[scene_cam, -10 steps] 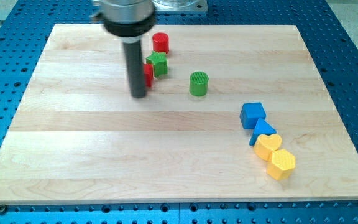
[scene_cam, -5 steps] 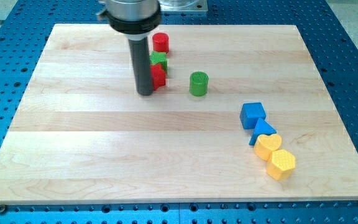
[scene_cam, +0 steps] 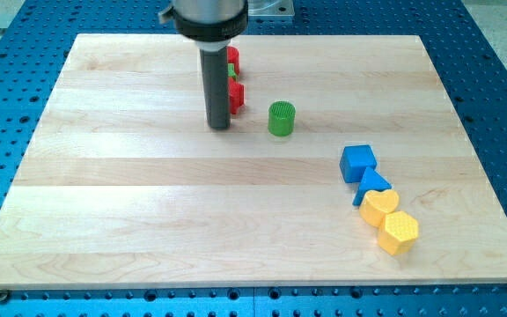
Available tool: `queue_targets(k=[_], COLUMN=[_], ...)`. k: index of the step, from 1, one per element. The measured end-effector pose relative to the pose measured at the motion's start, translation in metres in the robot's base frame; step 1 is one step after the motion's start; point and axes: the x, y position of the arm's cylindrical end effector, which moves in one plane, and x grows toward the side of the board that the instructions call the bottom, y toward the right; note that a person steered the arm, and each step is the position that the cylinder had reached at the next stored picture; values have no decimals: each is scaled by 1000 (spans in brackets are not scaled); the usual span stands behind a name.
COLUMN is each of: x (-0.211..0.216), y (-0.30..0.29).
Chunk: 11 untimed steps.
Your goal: Place the red blocks and green blocks in a vertical line
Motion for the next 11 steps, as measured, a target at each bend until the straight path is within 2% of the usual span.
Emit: queue_targets(k=[1,2,3,5,6,8,10,11], x=[56,47,33,13,12,-2,-13,-14], y=[24,95,127,126,82,102,94,63])
